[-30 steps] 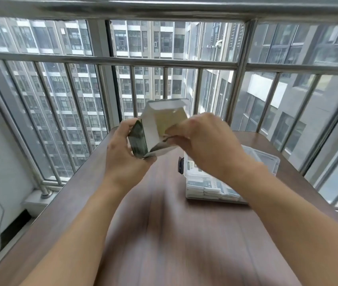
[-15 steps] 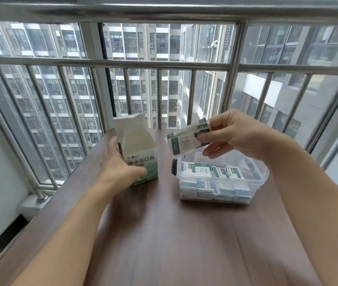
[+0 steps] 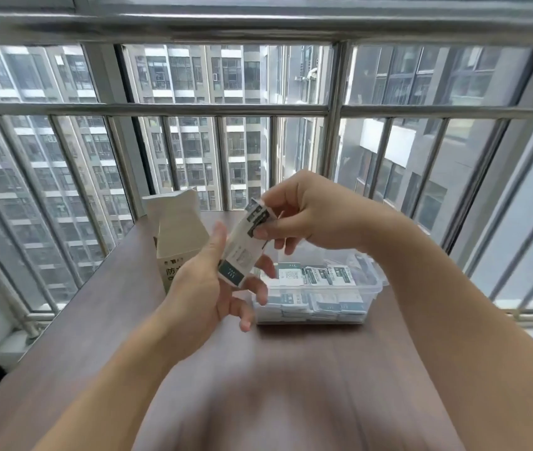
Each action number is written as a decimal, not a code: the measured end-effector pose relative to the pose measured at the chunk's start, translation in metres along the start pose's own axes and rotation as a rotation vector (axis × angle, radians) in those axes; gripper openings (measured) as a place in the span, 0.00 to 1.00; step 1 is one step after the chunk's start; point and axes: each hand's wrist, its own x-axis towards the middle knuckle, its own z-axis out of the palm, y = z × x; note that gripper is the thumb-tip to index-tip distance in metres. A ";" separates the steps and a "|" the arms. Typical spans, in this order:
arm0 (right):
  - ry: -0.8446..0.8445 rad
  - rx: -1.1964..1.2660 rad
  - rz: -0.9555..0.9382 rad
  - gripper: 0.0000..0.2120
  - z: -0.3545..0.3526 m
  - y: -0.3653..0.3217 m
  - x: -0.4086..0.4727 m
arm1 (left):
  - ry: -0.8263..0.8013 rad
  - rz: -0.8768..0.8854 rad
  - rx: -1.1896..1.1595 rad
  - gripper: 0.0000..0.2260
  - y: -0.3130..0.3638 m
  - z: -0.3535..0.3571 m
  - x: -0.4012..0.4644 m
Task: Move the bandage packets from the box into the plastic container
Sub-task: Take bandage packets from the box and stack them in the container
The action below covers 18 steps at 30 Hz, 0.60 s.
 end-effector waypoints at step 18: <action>0.020 0.035 -0.119 0.09 -0.002 0.003 -0.001 | 0.171 -0.010 0.000 0.20 -0.004 0.012 0.002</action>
